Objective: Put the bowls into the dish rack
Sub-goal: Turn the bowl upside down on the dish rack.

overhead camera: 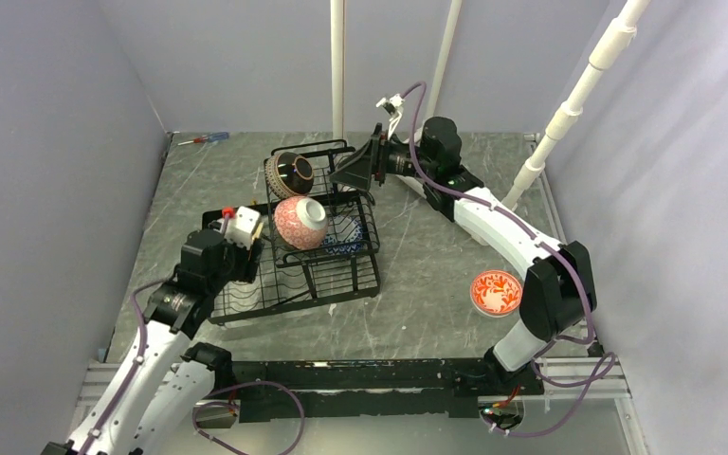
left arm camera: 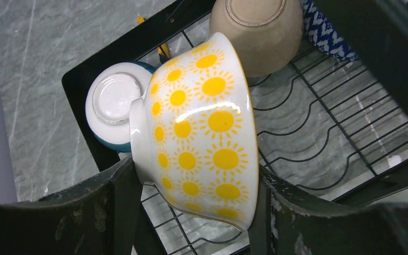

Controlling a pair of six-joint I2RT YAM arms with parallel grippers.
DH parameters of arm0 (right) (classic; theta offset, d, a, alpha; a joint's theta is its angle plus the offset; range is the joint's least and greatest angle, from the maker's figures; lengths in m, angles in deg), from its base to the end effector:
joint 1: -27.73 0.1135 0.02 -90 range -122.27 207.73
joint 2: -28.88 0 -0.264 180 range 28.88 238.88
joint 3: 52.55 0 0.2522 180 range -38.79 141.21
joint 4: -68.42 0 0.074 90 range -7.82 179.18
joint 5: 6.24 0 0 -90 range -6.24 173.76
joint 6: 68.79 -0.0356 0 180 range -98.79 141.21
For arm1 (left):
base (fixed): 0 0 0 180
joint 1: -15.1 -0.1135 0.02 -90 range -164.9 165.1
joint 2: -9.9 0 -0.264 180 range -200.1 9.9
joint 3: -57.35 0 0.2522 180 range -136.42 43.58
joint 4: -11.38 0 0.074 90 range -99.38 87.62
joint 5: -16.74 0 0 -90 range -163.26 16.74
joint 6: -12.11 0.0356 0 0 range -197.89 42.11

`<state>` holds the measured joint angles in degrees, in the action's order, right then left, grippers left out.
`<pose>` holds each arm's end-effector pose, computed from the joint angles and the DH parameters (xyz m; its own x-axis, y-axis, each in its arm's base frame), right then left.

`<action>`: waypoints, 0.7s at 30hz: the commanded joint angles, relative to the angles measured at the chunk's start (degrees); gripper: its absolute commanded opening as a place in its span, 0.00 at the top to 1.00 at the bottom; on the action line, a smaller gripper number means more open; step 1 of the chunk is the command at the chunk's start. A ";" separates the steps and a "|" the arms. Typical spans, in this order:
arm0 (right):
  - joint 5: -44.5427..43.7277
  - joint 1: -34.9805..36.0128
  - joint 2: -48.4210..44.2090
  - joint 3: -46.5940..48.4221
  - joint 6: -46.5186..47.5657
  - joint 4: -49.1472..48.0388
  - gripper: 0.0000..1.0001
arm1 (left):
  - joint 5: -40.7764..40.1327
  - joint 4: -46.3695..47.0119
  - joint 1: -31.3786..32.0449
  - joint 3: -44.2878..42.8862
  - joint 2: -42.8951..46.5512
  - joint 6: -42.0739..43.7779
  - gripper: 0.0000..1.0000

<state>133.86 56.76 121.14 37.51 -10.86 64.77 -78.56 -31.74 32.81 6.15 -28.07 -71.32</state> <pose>0.3183 0.2079 0.3701 -0.5026 0.1106 -0.8574 -0.8438 0.1534 0.5143 0.1461 -0.0432 0.2791 -0.4457 0.2619 -0.8560 0.2794 0.9492 0.1449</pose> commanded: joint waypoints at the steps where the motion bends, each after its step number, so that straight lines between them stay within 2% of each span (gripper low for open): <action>1: 1.61 -0.59 -2.88 -0.89 -0.62 -4.55 0.26 | 1.49 9.92 -0.14 3.39 5.09 8.43 0.97; 12: 2.53 -1.78 -3.56 -3.09 -2.18 -7.06 0.26 | 7.44 14.39 -0.14 11.29 10.42 23.75 0.97; 21: 3.11 -2.22 -3.68 -4.05 -3.03 -8.57 0.26 | 10.73 17.44 -0.11 15.99 11.66 30.76 0.97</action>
<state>135.41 54.91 120.20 33.55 -13.16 60.90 -71.39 -19.90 32.64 21.00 -17.21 -46.92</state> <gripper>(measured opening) 0.736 0.650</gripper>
